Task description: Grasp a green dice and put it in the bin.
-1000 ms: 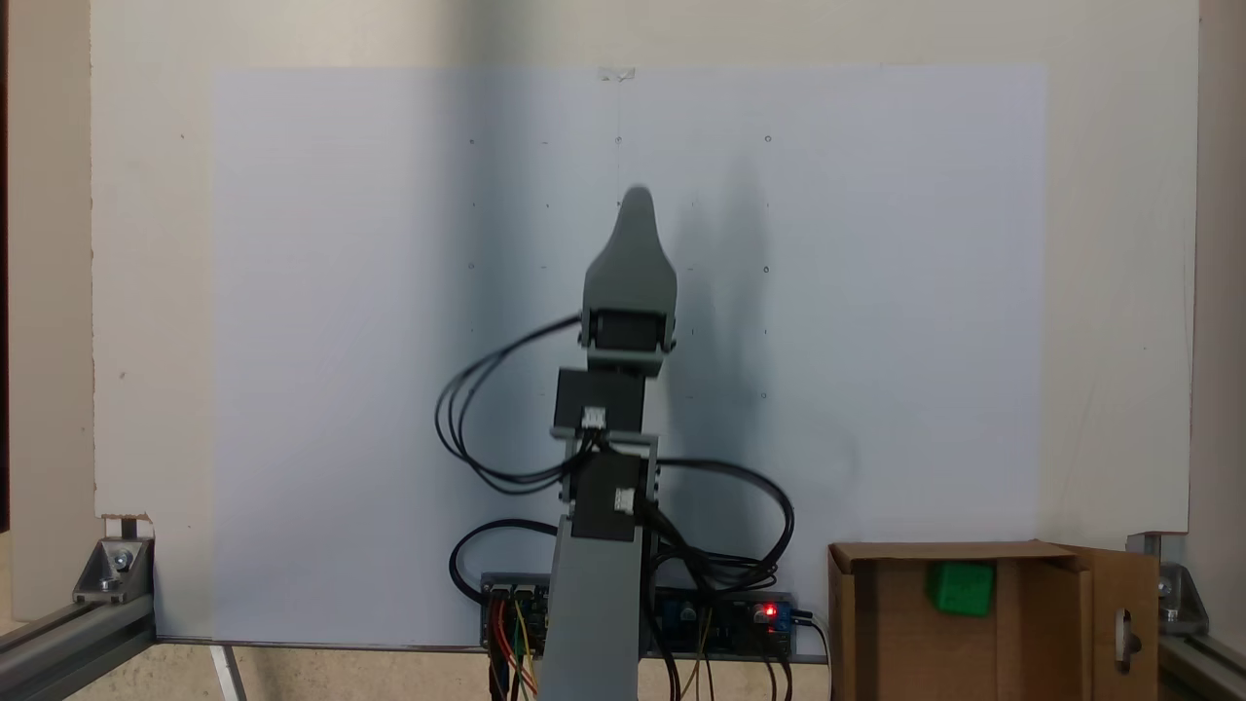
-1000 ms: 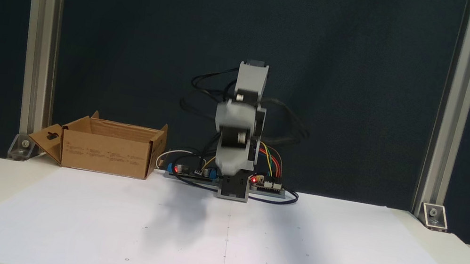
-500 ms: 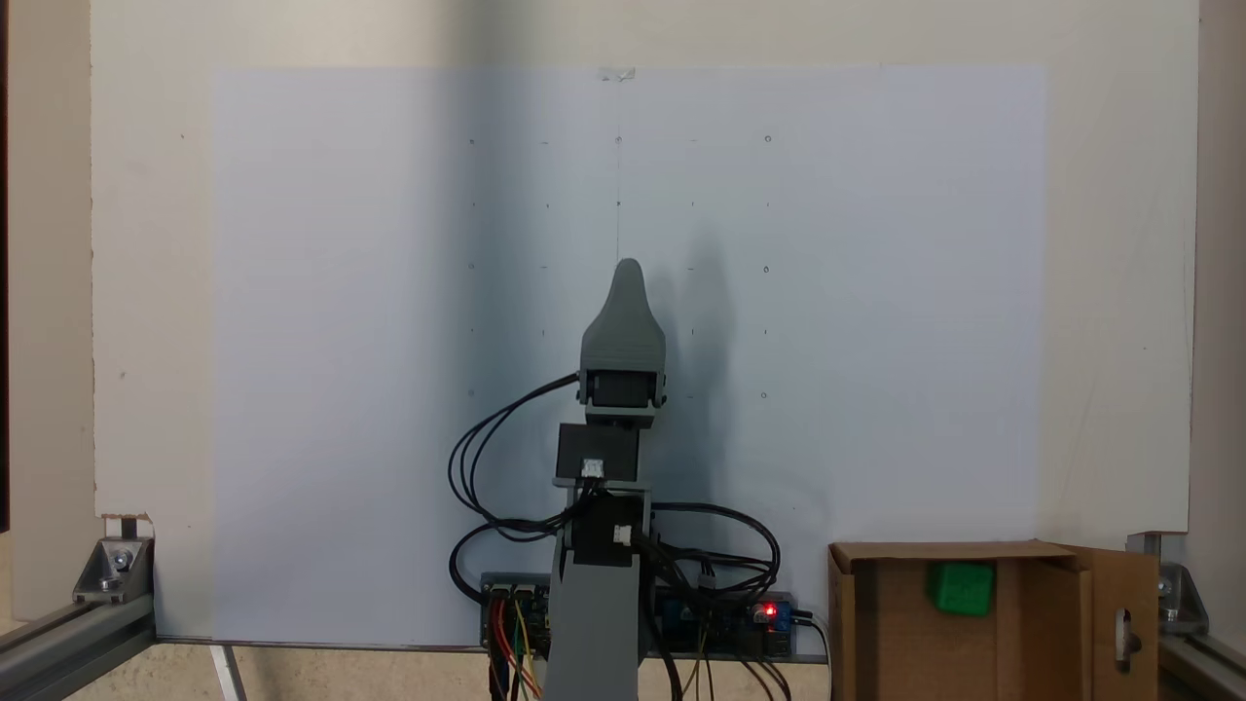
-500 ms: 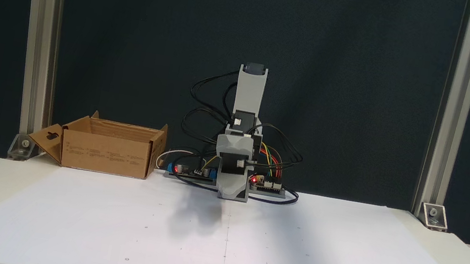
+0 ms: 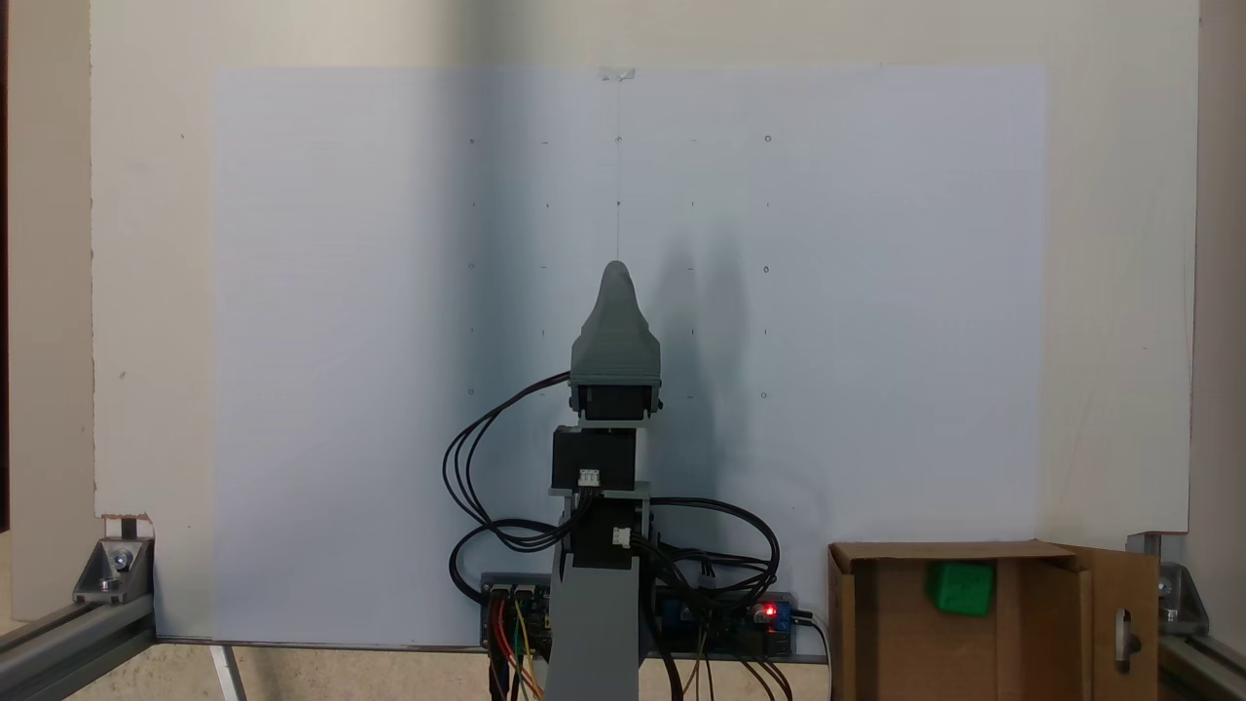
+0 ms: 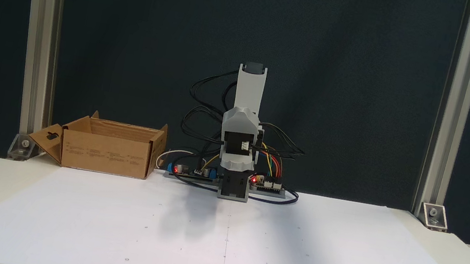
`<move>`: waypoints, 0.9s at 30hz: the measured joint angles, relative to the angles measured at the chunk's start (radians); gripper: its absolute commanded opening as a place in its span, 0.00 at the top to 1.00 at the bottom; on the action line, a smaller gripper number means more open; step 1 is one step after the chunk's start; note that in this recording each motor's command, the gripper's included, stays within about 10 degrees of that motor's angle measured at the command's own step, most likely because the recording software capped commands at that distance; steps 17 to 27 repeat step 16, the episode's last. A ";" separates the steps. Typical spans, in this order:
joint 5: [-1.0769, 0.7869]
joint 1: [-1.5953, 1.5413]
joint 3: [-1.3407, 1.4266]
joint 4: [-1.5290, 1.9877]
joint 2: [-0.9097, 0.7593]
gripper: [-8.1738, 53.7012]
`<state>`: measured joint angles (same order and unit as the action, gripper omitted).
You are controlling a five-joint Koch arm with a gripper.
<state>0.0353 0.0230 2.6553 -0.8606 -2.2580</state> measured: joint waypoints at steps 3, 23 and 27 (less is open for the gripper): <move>0.000 0.000 0.000 -0.002 0.000 0.14; 0.000 0.000 0.000 -0.123 0.000 0.14; 0.000 0.000 0.000 -0.123 0.000 0.14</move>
